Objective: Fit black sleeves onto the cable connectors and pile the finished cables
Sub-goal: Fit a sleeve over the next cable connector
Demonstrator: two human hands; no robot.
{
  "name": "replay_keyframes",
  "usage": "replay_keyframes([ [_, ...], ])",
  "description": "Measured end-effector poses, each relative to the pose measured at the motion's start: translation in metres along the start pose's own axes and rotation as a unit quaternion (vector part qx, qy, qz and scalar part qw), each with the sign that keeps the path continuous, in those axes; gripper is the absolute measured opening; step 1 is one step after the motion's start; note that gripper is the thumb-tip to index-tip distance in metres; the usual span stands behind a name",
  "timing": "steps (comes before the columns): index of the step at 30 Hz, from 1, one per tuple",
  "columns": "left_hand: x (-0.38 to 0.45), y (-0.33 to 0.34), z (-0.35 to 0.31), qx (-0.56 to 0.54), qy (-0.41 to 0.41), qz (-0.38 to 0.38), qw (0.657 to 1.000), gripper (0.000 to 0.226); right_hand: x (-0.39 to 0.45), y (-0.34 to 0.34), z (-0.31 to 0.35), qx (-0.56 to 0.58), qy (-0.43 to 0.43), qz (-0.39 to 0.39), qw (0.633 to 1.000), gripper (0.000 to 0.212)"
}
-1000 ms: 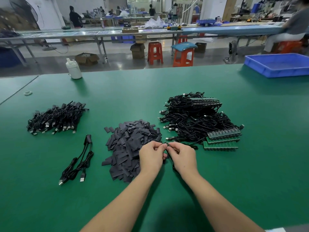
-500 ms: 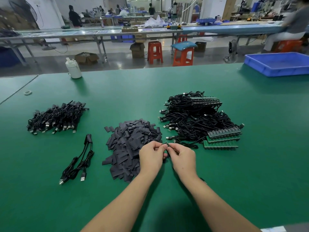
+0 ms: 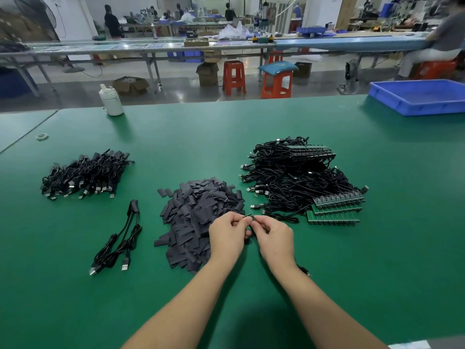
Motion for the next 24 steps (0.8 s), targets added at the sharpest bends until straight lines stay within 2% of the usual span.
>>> replay_keyframes([
  [4,0.003,-0.002,0.004,-0.012,0.033,0.045,0.998,0.007,0.005,-0.002,0.000,0.030,0.015,0.013,0.999,0.011],
  [8,0.004,-0.002,0.005,0.032,0.066,0.023,0.997,0.011,0.008,-0.005,0.004,0.035,0.024,0.034,0.999,0.018],
  [12,0.005,-0.002,0.003,-0.033,0.032,0.058,0.997,0.010,0.012,-0.009,0.010,-0.026,-0.005,0.052,0.998,0.029],
  [16,0.006,-0.003,-0.001,-0.031,0.031,0.063,0.997,0.009,0.016,-0.014,0.015,-0.106,-0.041,0.053,0.992,0.028],
  [24,0.005,-0.002,-0.005,-0.075,-0.005,0.049,0.996,0.008,0.014,-0.013,0.016,-0.120,-0.049,0.023,0.991,0.021],
])
Point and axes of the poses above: each hand's wrist, its own x-axis towards the middle knuckle, its own y-axis out of the palm, z = x × y, the point moved 1 cm from there along x, towards the middle knuckle, and after that the axes turned 3 degrees about z, right-handed, at the moved point
